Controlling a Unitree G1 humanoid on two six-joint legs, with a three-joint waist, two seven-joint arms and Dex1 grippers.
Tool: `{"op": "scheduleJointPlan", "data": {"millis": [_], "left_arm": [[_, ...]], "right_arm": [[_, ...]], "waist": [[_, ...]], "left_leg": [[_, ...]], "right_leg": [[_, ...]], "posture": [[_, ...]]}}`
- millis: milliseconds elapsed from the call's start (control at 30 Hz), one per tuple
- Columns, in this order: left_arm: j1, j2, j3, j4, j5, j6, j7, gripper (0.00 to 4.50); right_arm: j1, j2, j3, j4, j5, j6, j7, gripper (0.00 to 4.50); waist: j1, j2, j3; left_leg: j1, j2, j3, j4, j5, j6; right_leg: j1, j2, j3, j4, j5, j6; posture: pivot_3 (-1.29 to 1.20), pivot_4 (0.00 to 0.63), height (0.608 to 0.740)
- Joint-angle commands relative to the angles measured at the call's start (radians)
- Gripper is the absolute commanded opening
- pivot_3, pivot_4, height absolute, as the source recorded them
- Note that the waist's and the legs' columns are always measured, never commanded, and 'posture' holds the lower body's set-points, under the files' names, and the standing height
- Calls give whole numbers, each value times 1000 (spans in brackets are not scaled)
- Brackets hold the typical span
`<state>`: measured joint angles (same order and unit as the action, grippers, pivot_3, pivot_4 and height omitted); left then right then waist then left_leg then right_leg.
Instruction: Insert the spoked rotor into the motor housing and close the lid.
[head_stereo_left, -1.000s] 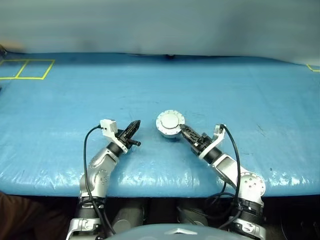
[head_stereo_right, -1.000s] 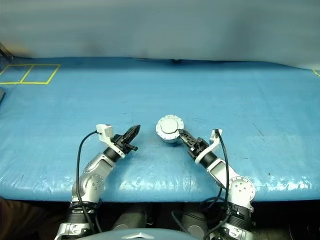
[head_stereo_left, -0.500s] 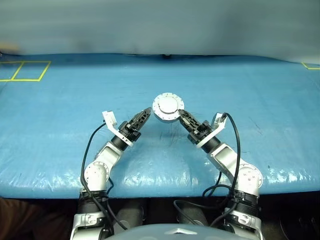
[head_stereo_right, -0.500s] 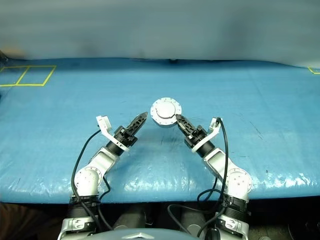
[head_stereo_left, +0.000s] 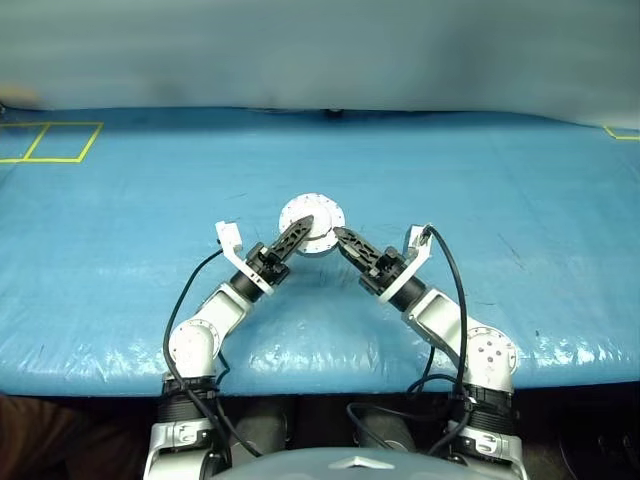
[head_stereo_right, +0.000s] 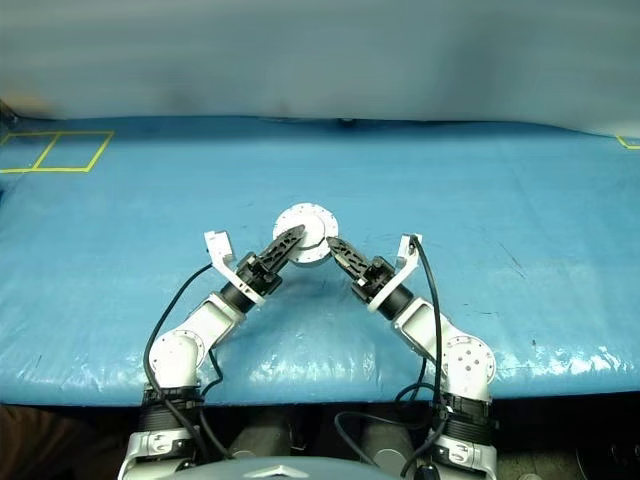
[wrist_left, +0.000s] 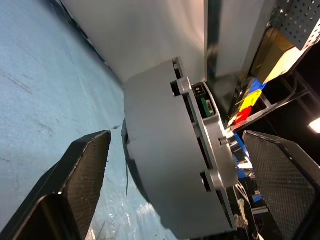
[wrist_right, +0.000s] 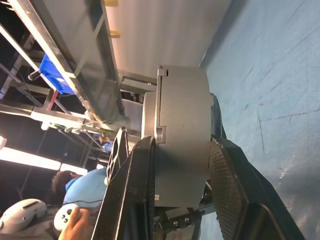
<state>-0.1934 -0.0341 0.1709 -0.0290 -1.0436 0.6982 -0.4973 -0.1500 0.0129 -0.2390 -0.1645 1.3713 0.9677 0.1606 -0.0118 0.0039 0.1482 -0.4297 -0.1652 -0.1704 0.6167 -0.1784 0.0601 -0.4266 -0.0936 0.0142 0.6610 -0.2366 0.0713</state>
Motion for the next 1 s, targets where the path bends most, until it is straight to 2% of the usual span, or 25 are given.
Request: {"op": "scheduleJointPlan", "data": {"millis": [33,133,233,600,833,900,1000], "left_arm": [[-17,-11,6,10,-14,-3,-11,4492],[-19,-35,20,19,-31,-13,-20,3888],[-17,-40,30,21,-38,-12,-20,2922],[-7,-51,31,21,-36,-35,47,2856],[-42,-84,50,60,-8,-100,110,2856],[-65,-99,64,84,-9,-122,136,2856],[-101,-112,87,124,4,-165,171,2856]], "right_arm": [[-14,8,17,-63,51,-23,27,1151],[-17,10,10,-60,60,-40,17,1151],[-19,12,5,-51,57,-56,1,1151],[-31,11,14,-18,-8,-106,-35,1151],[-31,-2,20,-28,-86,-169,-20,3432],[-33,-25,36,-26,-185,-217,-22,3432],[-39,-29,15,-6,-211,-250,-18,3432]], "waist": [[0,0,0],[1,0,0],[0,0,0],[0,0,0],[0,0,0],[1,0,0],[3,0,0]], "left_leg": [[0,0,0,0,0,0],[0,0,0,1,0,0],[0,0,0,2,0,0],[0,0,1,4,0,0],[0,1,2,5,0,0],[0,1,2,5,0,0],[0,1,2,6,0,-1]], "right_leg": [[0,0,0,0,0,0],[0,0,0,0,1,0],[0,0,0,0,1,1],[0,1,1,0,2,1],[1,2,2,1,4,1],[1,2,1,1,4,1],[1,2,1,1,4,1]], "posture": [[0,150,740],[0,150,740],[0,150,740],[0,150,740],[0,150,740],[0,150,740],[0,150,740]]}}
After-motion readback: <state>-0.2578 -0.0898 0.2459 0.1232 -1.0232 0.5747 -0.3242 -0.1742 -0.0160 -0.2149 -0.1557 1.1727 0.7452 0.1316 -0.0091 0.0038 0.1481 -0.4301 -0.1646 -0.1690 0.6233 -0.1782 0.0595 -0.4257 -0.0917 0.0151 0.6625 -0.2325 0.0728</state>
